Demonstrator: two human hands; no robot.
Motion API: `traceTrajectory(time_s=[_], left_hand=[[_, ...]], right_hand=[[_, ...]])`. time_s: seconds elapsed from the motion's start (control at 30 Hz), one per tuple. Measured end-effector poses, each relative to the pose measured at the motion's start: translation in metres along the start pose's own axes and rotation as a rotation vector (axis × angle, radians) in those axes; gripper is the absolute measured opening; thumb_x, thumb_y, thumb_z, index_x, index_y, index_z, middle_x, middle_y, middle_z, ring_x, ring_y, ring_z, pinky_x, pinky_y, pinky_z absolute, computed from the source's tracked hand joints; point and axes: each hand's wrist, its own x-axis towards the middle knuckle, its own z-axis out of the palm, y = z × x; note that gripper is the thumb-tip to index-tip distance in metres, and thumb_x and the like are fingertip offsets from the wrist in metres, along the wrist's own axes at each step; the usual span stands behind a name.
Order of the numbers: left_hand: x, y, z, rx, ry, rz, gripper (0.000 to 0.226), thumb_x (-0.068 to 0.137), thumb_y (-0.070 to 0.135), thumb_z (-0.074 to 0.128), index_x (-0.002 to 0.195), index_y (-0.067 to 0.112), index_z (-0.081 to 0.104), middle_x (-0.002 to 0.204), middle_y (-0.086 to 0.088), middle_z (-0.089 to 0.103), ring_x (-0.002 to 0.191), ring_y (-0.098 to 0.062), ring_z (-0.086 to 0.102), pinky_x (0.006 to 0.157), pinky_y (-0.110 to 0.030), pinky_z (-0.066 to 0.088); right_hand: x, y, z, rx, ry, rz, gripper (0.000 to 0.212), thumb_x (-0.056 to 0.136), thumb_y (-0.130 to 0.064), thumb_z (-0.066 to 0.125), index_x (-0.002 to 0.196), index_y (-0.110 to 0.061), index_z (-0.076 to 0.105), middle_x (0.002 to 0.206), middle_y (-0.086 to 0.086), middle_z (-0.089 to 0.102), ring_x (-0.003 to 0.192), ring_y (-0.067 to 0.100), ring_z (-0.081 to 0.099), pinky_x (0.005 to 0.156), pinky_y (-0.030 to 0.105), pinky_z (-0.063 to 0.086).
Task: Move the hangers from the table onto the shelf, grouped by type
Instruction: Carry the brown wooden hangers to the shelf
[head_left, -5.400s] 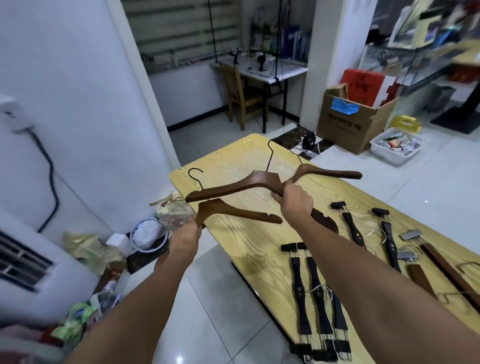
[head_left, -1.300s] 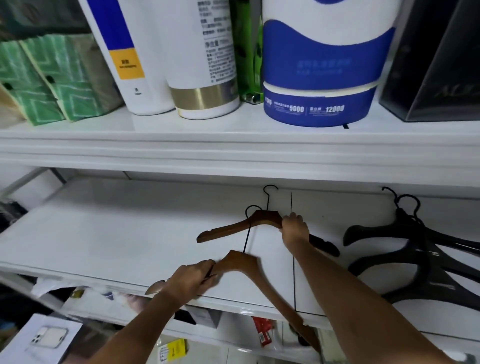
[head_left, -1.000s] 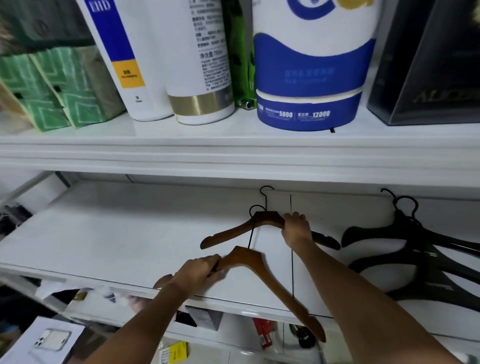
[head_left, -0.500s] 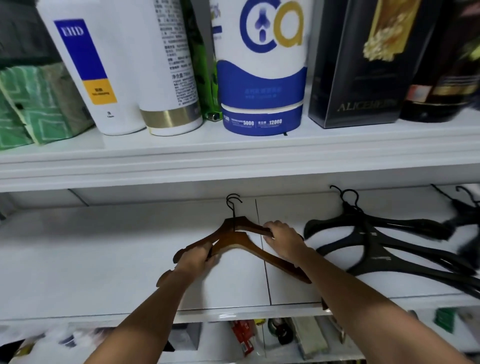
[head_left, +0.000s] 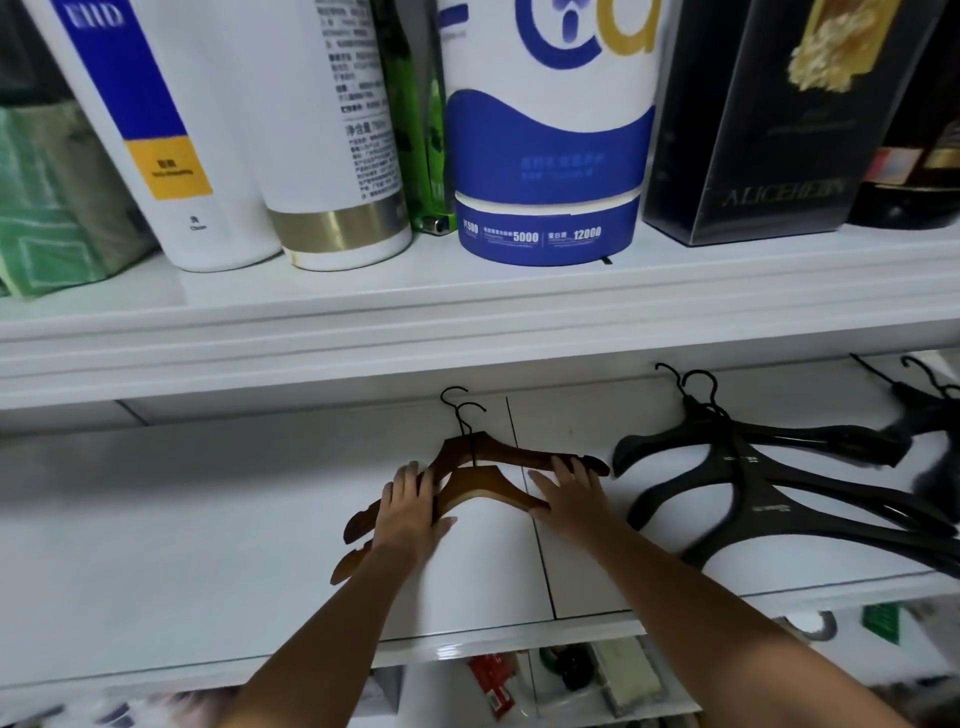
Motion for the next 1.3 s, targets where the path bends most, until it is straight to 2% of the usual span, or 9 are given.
traceTrajectory(time_s=[0.1, 0.17, 0.23, 0.47, 0.87, 0.97, 1.07, 1.13, 1.3], left_hand=[[0.006, -0.011, 0.007, -0.023, -0.157, -0.112, 0.091, 0.083, 0.073, 0.011, 0.152, 0.013, 0.008, 0.158, -0.014, 0.012, 0.147, -0.032, 0.009, 0.118, -0.045, 0.011], [0.009, -0.015, 0.006, 0.011, -0.201, -0.116, 0.109, 0.064, 0.082, -0.018, 0.152, 0.019, -0.001, 0.160, -0.009, 0.003, 0.147, -0.031, 0.002, 0.118, -0.047, 0.005], [0.011, -0.021, 0.003, 0.066, -0.213, -0.102, 0.117, 0.054, 0.081, -0.031, 0.152, 0.023, -0.004, 0.160, -0.006, -0.001, 0.148, -0.030, 0.000, 0.118, -0.049, 0.003], [0.013, -0.043, -0.004, 0.031, -0.227, -0.168, 0.077, 0.093, 0.063, 0.020, 0.152, 0.020, -0.004, 0.160, -0.007, -0.006, 0.148, -0.024, -0.003, 0.119, -0.048, 0.004], [0.011, -0.005, -0.004, -0.111, -0.214, -0.184, 0.071, 0.098, 0.055, 0.020, 0.152, 0.016, -0.003, 0.160, -0.002, -0.007, 0.147, -0.031, -0.006, 0.118, -0.052, -0.001], [0.010, -0.010, -0.004, -0.130, -0.204, -0.159, 0.082, 0.091, 0.068, 0.013, 0.152, 0.016, -0.001, 0.161, -0.001, -0.005, 0.148, -0.030, -0.007, 0.118, -0.050, -0.002], [0.010, -0.017, -0.006, -0.098, -0.194, -0.074, 0.136, 0.043, 0.090, -0.027, 0.152, 0.014, 0.000, 0.161, -0.004, -0.002, 0.148, -0.029, -0.006, 0.118, -0.046, -0.004], [0.007, -0.022, -0.012, -0.071, -0.194, -0.006, 0.145, 0.034, 0.091, -0.030, 0.152, 0.013, 0.000, 0.161, -0.004, -0.002, 0.148, -0.029, -0.008, 0.118, -0.046, -0.006], [0.001, -0.015, -0.051, -0.006, -0.177, 0.015, 0.089, 0.085, 0.072, 0.008, 0.152, 0.015, 0.000, 0.160, -0.005, -0.005, 0.148, -0.026, -0.008, 0.119, -0.044, -0.006]], right_hand=[[0.004, 0.000, 0.001, -0.023, 0.020, -0.004, 0.046, 0.067, -0.065, 0.067, 0.107, -0.043, 0.071, 0.122, 0.028, 0.062, 0.113, 0.048, 0.058, 0.087, 0.063, 0.048], [0.003, -0.006, -0.001, -0.007, -0.037, -0.084, 0.068, 0.075, -0.070, 0.023, 0.127, -0.044, 0.057, 0.145, 0.032, 0.036, 0.137, 0.049, 0.032, 0.108, 0.064, 0.023], [0.003, -0.007, 0.001, -0.025, -0.032, -0.062, 0.066, 0.087, -0.068, 0.022, 0.143, -0.038, 0.039, 0.156, 0.027, 0.011, 0.147, 0.040, 0.004, 0.116, 0.055, 0.000], [0.005, -0.024, -0.001, 0.078, 0.015, -0.107, 0.073, 0.086, -0.044, 0.064, 0.147, -0.030, 0.026, 0.146, 0.016, 0.028, 0.132, 0.038, 0.032, 0.114, 0.047, 0.022], [0.015, -0.002, 0.009, 0.082, 0.100, 0.056, 0.062, 0.096, -0.042, 0.049, 0.149, -0.020, 0.025, 0.140, 0.012, 0.040, 0.129, 0.026, 0.040, 0.111, 0.039, 0.030], [0.013, 0.000, 0.009, 0.082, 0.089, 0.062, 0.061, 0.097, -0.043, 0.046, 0.149, -0.020, 0.024, 0.141, 0.010, 0.041, 0.130, 0.026, 0.039, 0.112, 0.039, 0.030], [0.014, 0.001, 0.007, 0.078, 0.057, 0.056, 0.064, 0.096, -0.046, 0.046, 0.150, -0.019, 0.023, 0.142, 0.010, 0.042, 0.132, 0.026, 0.039, 0.114, 0.039, 0.028], [0.014, 0.000, 0.002, 0.107, 0.031, 0.055, 0.072, 0.093, -0.049, 0.050, 0.150, -0.017, 0.022, 0.144, 0.010, 0.039, 0.134, 0.028, 0.036, 0.116, 0.041, 0.023], [0.001, -0.008, -0.030, 0.160, 0.127, 0.058, 0.063, 0.096, -0.048, 0.044, 0.149, -0.017, 0.026, 0.147, 0.009, 0.040, 0.135, 0.027, 0.036, 0.116, 0.041, 0.022]])
